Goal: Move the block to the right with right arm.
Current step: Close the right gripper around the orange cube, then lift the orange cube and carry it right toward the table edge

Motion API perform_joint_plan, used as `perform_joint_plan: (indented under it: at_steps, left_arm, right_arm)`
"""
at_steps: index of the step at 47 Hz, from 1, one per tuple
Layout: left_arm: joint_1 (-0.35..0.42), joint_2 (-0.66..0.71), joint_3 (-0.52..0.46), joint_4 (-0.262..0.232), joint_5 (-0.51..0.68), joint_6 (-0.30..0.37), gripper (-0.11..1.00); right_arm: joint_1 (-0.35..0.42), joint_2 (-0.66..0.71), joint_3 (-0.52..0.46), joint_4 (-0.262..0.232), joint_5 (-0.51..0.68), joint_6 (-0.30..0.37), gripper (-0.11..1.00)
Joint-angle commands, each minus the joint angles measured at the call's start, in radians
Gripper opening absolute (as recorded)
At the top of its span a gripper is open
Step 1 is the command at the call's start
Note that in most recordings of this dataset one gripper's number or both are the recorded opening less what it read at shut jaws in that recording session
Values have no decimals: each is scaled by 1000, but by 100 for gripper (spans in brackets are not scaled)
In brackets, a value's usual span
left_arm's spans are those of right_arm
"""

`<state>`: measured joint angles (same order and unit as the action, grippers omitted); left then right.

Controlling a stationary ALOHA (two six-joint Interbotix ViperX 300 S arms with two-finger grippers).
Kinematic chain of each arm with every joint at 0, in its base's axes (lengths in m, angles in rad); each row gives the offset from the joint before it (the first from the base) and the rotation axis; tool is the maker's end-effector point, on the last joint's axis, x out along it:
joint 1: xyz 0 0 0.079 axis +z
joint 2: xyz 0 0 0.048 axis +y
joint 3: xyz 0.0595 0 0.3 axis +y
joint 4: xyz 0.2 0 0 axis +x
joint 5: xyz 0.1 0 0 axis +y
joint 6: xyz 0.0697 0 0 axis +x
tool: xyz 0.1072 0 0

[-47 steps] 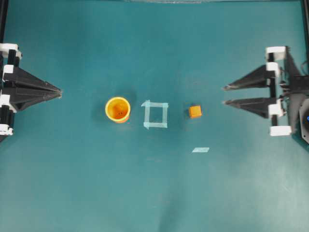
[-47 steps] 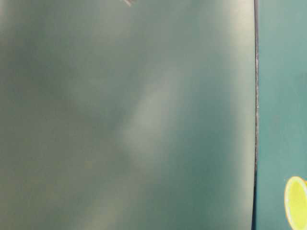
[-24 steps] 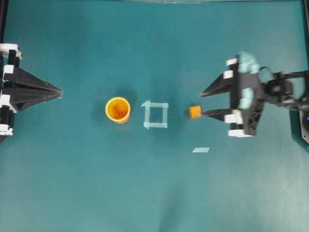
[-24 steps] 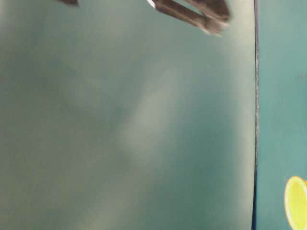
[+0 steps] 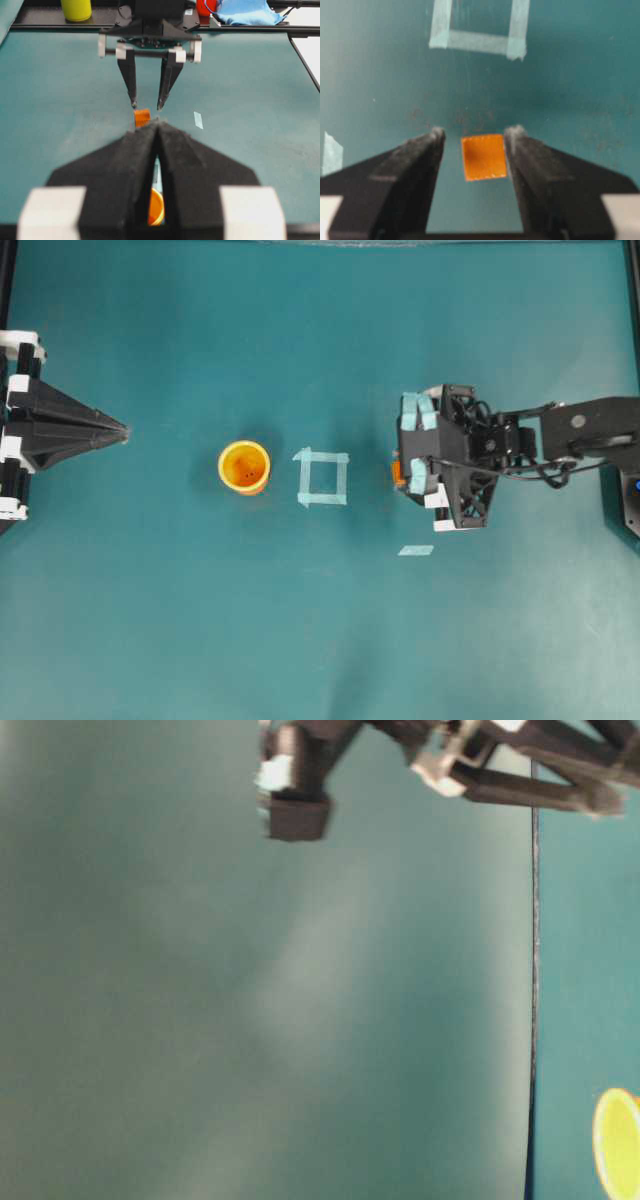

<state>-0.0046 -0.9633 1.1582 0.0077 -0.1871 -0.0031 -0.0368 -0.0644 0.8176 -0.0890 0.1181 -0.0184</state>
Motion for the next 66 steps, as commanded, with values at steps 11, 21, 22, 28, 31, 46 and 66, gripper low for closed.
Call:
perform_joint_plan:
  at_steps: [11, 21, 22, 28, 31, 46, 66]
  left_arm:
    - [0, 8, -28, 2, -3, -2, 0]
    - [-2, 6, -28, 2, 0, -2, 0]
    - [-2, 6, -28, 3, 0, -2, 0]
    - [-2, 3, -28, 2, 11, -2, 0]
    - [-2, 2, -29, 2, 15, -2, 0]
    - [-2, 2, -29, 2, 20, -2, 0]
    - [-2, 3, -29, 3, 20, -2, 0]
  right_arm:
    - [-20, 40, -14, -26, -46, 0, 57]
    - [-44, 57, 2, -31, -58, -2, 57]
    - [-44, 58, 3, -31, -61, -2, 57]
    - [-44, 63, 12, -32, -69, -2, 57]
    - [-44, 67, 17, -31, -72, 0, 57]
    - [-44, 67, 18, -26, -78, 15, 49]
    - [-23, -61, -23, -5, 40, 17, 40]
